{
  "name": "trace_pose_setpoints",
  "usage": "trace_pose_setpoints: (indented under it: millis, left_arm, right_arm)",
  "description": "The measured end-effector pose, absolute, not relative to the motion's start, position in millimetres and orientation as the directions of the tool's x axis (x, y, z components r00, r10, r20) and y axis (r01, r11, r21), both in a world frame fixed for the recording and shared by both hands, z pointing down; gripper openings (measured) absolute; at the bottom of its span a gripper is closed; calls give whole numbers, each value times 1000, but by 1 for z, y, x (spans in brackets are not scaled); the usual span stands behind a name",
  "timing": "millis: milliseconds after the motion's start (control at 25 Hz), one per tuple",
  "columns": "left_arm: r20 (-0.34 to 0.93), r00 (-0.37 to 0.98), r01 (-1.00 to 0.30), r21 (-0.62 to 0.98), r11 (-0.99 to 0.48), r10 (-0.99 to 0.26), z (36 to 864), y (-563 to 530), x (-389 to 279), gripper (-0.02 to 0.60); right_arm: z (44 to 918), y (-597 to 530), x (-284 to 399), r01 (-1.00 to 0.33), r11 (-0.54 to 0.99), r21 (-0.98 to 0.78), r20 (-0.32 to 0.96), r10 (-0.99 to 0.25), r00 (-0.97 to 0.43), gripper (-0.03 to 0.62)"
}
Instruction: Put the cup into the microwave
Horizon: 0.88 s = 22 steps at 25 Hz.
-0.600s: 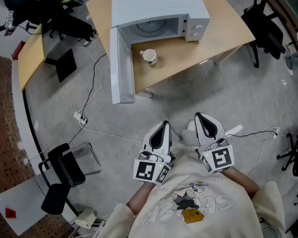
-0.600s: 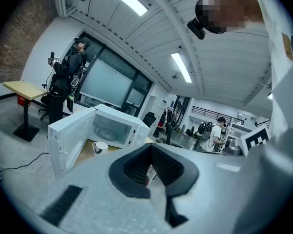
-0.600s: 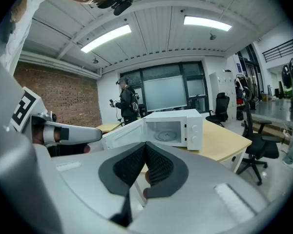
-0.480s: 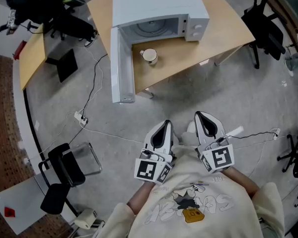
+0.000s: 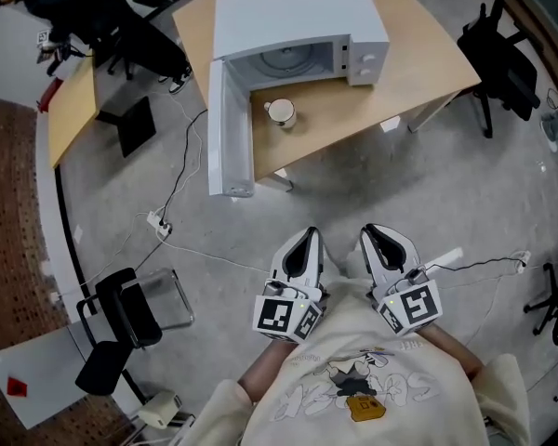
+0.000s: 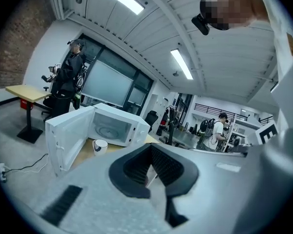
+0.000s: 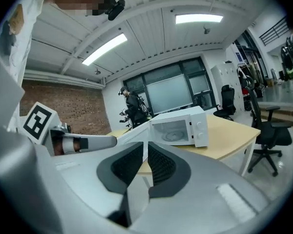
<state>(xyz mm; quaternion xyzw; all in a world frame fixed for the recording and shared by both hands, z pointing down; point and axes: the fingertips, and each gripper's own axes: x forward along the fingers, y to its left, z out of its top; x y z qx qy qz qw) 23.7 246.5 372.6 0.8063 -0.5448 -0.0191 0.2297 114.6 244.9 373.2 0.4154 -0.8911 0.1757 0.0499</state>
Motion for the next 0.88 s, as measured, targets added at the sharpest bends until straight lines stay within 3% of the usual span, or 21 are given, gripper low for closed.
trace_pose_setpoints:
  millis: [120,280,360,880]
  left_arm:
    - [222,389,-879,380,-288,-894,381,233,27,0]
    - [239,327,-925,279,-258,-914,399,204,25,184]
    - [242,279,-944,245,-220,-929,410,181,19,233]
    - [264,322,-923,299,-240,-909,434,83,-21,267]
  right_arm:
    - [374,245,123,-733,624,-271,229,-698,-679,76]
    - [378,242,139,-718,637,-281,225,-684,-694,115]
    - [384,237,143,-710,646,-279,233,-672,-703,114]
    - [414,126,101,-746,614,-260,308,-679,-666,152]
